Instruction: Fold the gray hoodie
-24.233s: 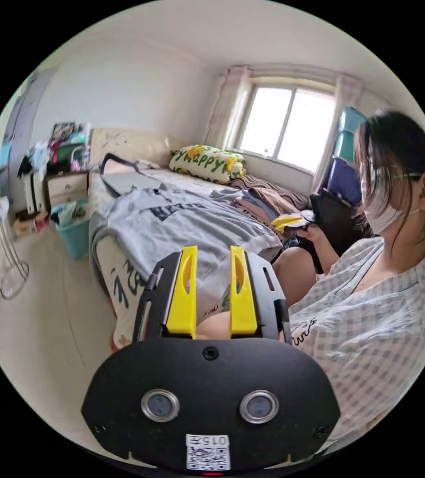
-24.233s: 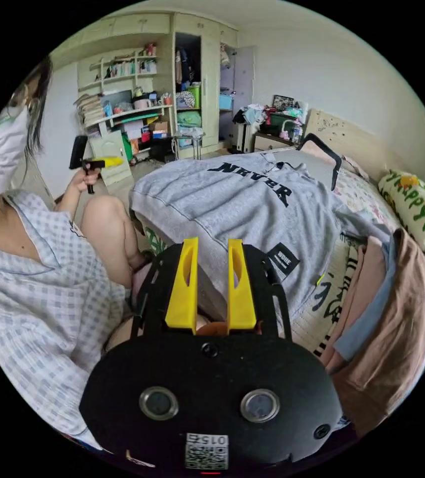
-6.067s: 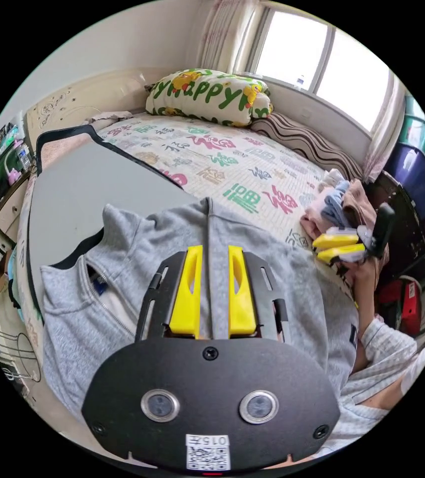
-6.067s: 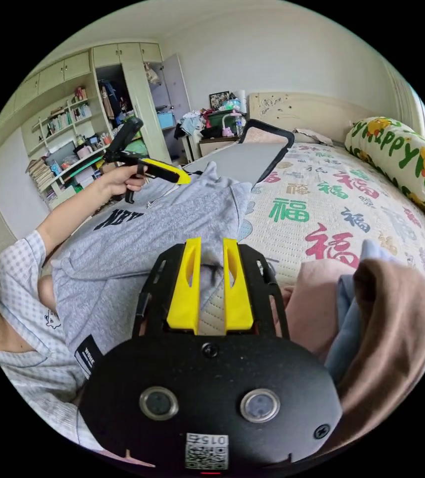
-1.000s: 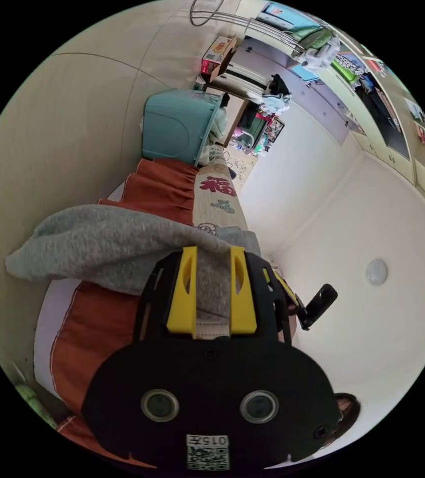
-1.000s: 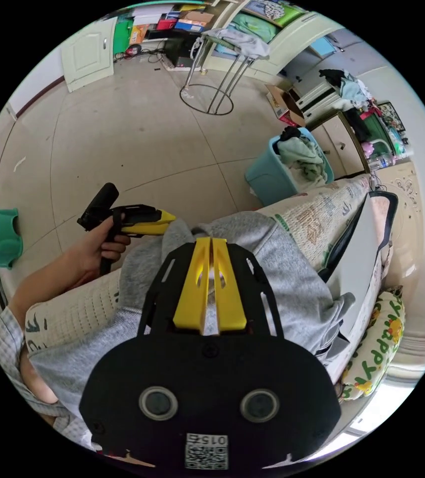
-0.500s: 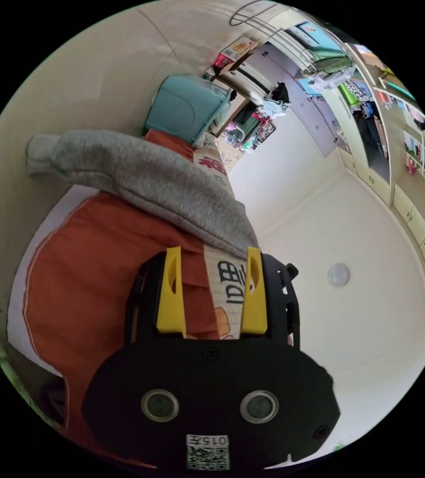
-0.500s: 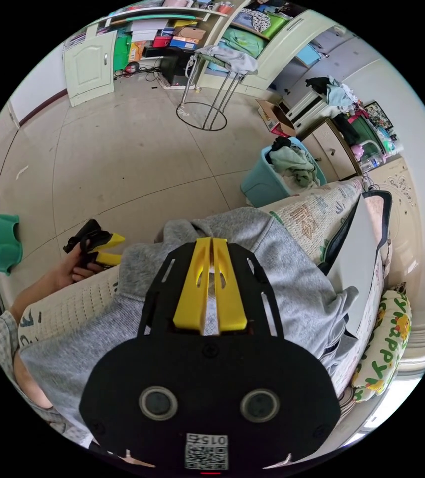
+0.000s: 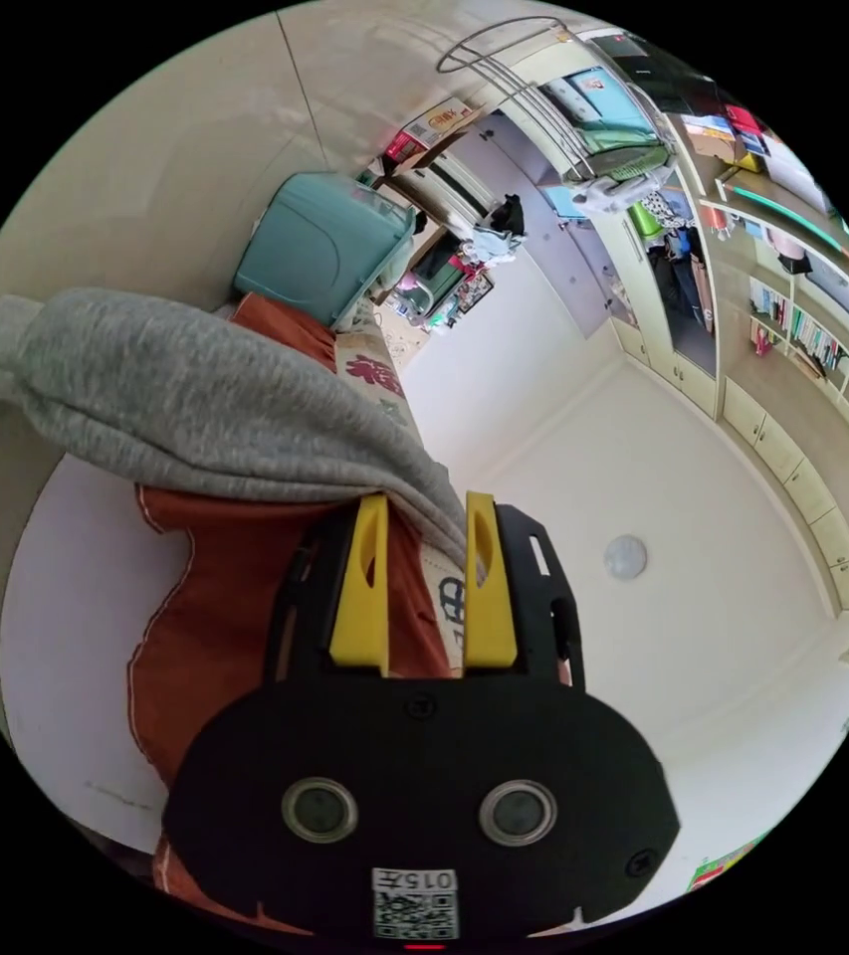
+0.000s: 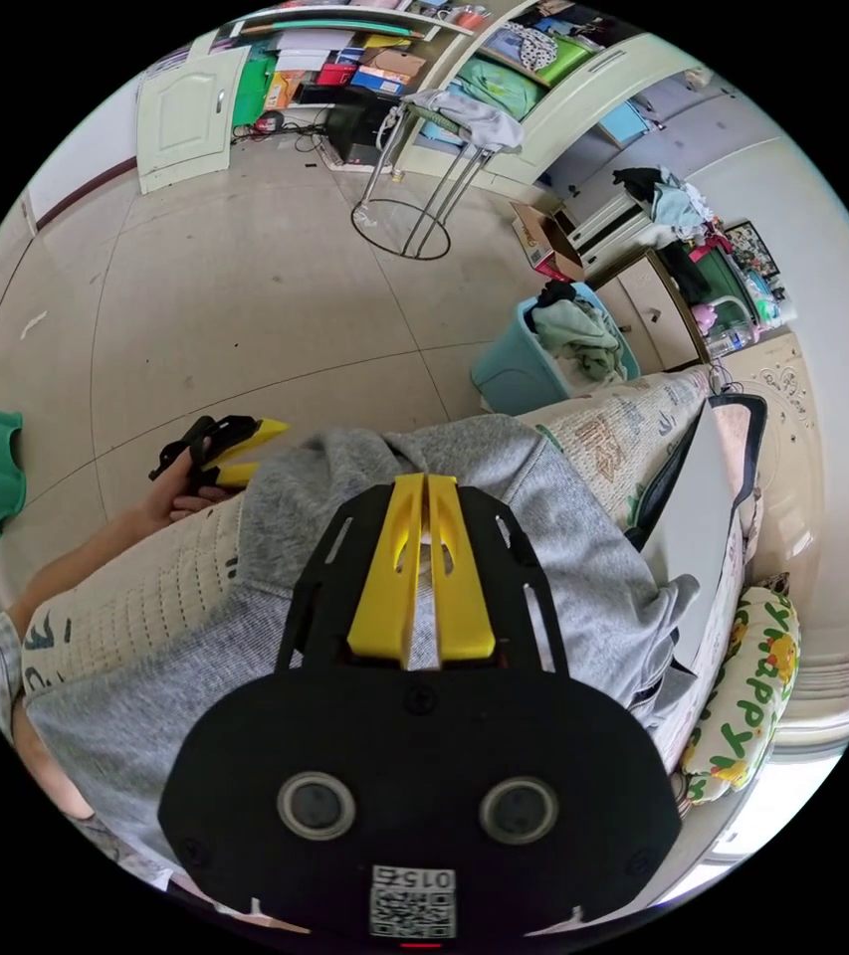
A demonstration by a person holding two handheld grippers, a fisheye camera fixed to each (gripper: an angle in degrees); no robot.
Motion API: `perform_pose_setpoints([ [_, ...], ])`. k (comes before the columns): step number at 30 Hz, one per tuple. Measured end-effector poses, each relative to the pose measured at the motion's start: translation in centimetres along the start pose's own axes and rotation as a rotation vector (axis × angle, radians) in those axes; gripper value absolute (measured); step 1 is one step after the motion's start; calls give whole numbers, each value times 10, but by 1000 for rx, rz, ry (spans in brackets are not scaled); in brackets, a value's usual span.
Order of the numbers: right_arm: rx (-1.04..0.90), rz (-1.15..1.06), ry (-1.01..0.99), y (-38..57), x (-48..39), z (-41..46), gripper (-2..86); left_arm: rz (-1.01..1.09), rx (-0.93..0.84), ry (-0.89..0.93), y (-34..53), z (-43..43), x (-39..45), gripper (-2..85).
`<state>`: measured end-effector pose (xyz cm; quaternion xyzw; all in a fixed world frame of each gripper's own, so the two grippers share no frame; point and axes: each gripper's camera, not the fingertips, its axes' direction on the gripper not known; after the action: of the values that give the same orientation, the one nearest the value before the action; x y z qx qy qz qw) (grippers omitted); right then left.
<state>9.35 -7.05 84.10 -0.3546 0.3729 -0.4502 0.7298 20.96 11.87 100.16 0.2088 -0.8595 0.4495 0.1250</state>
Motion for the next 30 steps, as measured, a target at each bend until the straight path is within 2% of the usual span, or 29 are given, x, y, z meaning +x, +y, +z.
perform_pose_setpoints([
  [9, 13, -1, 24, 7, -8, -5, -3, -54, -52, 105, 1, -29, -5, 138],
  [15, -3, -25, 63, 10, -13, -13, -3, 20, 93, 212, 5, -67, 15, 139],
  [17, -3, -27, 61, 12, -12, -16, -3, 24, 122, 137, 4, -77, 18, 138],
  [19, 2, -25, 51, 16, -8, -21, -3, -39, 50, 21, 1, -68, 5, 137],
  [25, 16, -21, 56, 30, -2, -37, -3, -150, -18, -39, -7, -11, -51, 171],
  [30, 9, -53, 104, 40, -1, -52, -3, -181, 134, -50, -15, 8, -84, 174],
])
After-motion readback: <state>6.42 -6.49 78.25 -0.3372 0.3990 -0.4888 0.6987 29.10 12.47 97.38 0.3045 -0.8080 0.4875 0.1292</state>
